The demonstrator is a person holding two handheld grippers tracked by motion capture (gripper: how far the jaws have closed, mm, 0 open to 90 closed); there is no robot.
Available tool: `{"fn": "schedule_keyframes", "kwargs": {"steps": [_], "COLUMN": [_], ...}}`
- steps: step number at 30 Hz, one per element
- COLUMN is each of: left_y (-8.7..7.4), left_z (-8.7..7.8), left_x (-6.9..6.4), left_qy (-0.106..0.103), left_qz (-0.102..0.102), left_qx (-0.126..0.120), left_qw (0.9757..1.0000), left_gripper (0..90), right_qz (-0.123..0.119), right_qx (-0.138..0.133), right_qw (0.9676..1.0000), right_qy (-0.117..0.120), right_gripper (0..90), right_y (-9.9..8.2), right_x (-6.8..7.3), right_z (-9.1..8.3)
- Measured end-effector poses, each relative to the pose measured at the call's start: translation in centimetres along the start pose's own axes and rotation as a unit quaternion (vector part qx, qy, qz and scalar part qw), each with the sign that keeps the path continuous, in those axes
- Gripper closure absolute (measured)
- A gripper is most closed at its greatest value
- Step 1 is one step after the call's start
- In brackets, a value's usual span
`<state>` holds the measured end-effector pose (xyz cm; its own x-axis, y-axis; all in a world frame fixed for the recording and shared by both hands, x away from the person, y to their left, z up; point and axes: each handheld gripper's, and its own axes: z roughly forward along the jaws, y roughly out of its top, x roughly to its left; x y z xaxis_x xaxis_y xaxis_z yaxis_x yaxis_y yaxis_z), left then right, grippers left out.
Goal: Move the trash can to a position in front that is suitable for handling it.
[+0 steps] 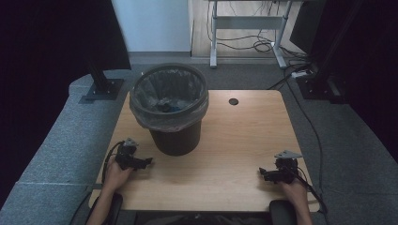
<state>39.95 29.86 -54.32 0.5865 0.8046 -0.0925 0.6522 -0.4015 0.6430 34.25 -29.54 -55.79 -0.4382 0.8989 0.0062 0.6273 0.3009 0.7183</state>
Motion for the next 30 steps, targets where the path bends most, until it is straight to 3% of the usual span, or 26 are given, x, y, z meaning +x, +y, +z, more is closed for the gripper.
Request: {"fn": "schedule_keyframes", "kwargs": {"steps": [3,9,18,24,30], "left_y": [0.2,1.0,2.1,3.2,4.7], "left_z": [-0.1,-0.3,-1.1,-1.7,-2.0], "left_x": [0.1,-0.1,1.1,2.2,3.5], "left_qy": [-0.030,-0.019,-0.012,0.009,0.004], "left_qz": [-0.007,0.020,0.015,0.028,0.020], "left_qx": [-0.002,-0.003,-0.020,-0.030,-0.037], "left_qw": [0.9995,0.9996,0.9996,0.9991,0.9991], "left_gripper": [0.0,0.0,0.0,0.0,0.0], "right_qz": [0.000,-0.004,-0.007,0.003,-0.010], "right_qx": [0.000,0.003,0.015,0.014,0.011], "right_qw": [1.0000,1.0000,0.9998,0.9995,0.9995], "right_qy": [0.000,0.004,0.010,0.027,0.026], "right_gripper": [0.0,0.0,0.0,0.0,0.0], "right_y": [0.0,0.0,0.2,0.4,1.2], "right_x": [0.0,0.1,0.3,0.4,0.8], "right_z": [0.0,-0.1,-0.1,-0.4,-0.7]}}
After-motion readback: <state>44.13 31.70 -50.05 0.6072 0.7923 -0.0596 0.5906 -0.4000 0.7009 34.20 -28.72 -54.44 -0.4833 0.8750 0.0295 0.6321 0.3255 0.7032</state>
